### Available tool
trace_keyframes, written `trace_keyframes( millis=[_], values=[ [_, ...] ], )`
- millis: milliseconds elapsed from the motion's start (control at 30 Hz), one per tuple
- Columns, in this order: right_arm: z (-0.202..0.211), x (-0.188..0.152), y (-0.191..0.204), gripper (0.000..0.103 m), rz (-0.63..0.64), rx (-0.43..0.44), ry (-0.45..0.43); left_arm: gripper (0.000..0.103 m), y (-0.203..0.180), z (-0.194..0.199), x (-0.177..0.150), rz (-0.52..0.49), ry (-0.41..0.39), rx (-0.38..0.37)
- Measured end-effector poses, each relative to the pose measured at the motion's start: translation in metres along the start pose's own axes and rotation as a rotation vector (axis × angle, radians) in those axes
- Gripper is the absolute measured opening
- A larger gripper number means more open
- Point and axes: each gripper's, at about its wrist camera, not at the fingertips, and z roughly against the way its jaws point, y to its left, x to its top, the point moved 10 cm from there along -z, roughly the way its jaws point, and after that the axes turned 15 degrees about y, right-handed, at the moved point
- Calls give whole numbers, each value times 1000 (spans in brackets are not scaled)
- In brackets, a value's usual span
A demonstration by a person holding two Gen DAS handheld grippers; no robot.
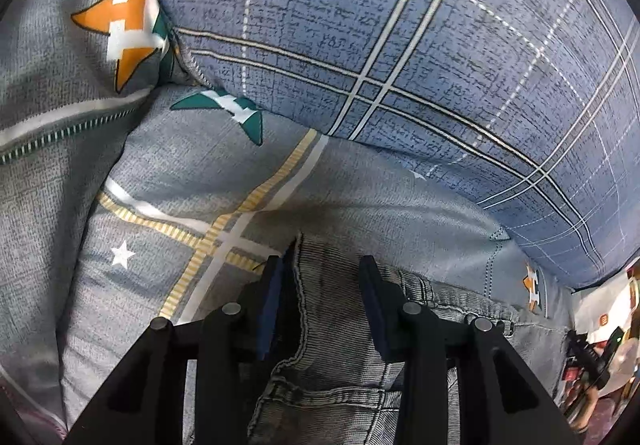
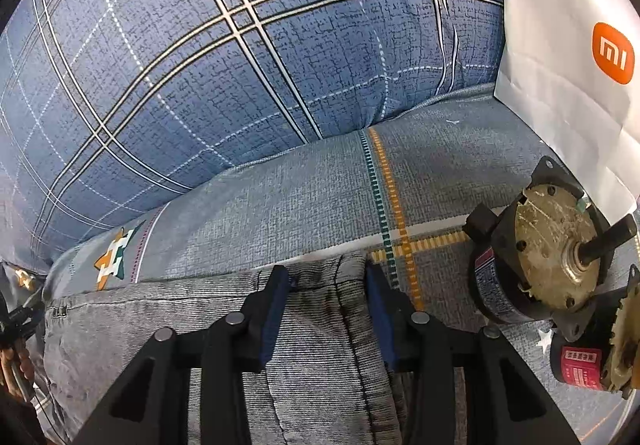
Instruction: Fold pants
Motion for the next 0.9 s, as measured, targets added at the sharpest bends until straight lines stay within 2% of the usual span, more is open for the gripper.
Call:
trace_keyframes(
  millis=[167, 233, 333, 367, 600, 700, 800, 867, 900],
  values=[
    [0, 0, 4, 47, 10, -7, -1, 38, -9, -1, 1, -23, -3, 16],
    [0, -1, 4, 47, 12, -6, 4, 24, -10, -6, 3, -32, 7, 42],
    [0, -1, 5, 43, 28, -21, 10, 11, -7, -10, 9, -24, 8, 54],
    [0, -1, 5, 42, 33, -23, 11, 10, -6, -11, 10, -19, 10, 54],
    [0, 0, 0, 33, 28, -18, 24, 9, -4, -16, 20, -22, -1, 51],
    [1, 0, 0, 34, 25, -14, 30, 15, -13, -16, 11, -22, -2, 35],
    [1, 1, -2, 41, 8, -8, 30, 15, -18, -20, 9, -32, -4, 48],
    [1, 1, -3, 41, -1, 1, 32, 15, -20, -21, 9, -35, -6, 58],
    [2, 0, -2, 39, 0, 2, 34, 11, -20, -20, 9, -36, -6, 67]
  ],
)
